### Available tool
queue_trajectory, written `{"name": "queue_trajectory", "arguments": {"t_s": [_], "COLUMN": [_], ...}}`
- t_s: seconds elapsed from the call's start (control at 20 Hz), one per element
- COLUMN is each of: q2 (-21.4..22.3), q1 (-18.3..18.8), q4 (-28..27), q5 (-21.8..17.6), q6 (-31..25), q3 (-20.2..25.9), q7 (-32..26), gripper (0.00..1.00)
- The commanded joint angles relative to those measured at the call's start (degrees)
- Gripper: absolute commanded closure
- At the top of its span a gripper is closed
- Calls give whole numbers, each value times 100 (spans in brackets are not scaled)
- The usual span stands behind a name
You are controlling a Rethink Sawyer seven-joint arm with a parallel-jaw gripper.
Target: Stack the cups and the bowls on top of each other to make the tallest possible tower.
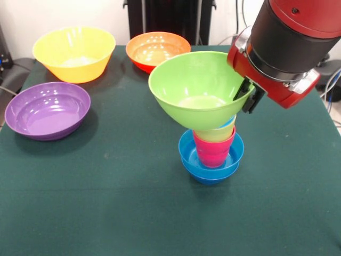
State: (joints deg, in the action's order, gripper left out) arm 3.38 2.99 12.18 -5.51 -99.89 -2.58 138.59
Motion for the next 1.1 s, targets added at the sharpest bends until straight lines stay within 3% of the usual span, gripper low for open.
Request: {"name": "queue_trajectory", "arguments": {"t_s": [0.05, 1.1], "q2": [-123, -182], "q1": [54, -64], "q4": [-88, -76], "q5": [-173, 132], "q6": [-687, -640], "q3": [189, 200], "q7": [-1470, -1201], "gripper": [100, 100]}}
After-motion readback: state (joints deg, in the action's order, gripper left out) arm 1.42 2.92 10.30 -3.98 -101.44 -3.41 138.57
